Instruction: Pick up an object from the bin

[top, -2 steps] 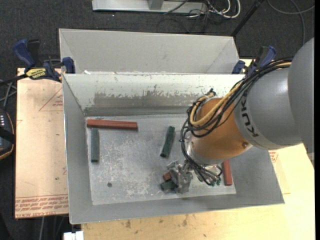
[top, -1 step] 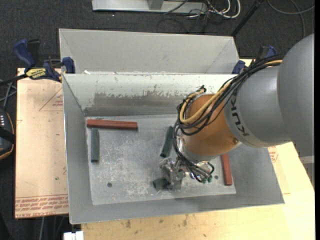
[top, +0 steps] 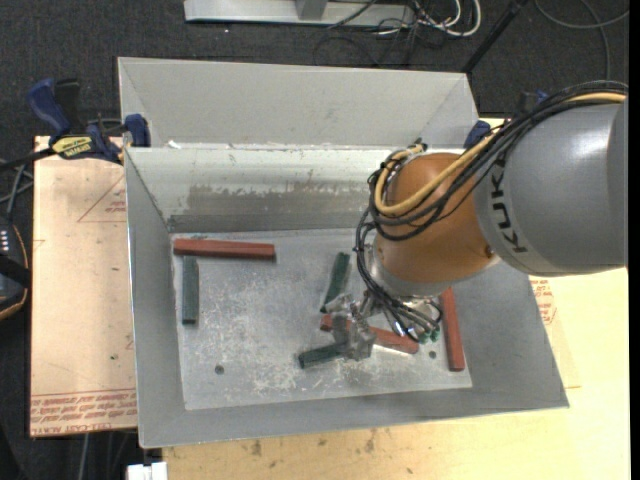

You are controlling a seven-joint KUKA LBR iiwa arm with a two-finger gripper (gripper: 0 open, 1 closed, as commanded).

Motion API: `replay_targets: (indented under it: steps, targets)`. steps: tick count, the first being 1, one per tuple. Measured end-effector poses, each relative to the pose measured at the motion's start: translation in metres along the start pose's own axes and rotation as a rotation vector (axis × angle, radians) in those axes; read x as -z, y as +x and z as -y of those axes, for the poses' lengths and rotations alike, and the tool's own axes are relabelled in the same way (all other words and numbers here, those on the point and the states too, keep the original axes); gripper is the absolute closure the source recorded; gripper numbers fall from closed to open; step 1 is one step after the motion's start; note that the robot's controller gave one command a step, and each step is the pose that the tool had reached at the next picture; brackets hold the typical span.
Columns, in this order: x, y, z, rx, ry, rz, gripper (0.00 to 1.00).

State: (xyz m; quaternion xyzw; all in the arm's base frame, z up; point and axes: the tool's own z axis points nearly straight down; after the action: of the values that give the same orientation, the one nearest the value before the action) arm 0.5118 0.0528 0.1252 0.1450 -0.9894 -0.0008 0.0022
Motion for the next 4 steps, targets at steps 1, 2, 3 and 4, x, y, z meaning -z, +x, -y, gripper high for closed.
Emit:
replay_targets:
  steps: [1,2,3,4]
  targets:
    - [0.044,-0.001,-0.001,-0.012,0.002,0.012,1.0]
    - [-0.057,-0.009,-0.038,0.214,0.0,0.002,0.0]
    - [-0.055,-0.011,-0.037,0.212,0.001,0.006,1.0]
    - [-0.055,-0.011,-0.037,0.212,0.001,0.006,1.0]
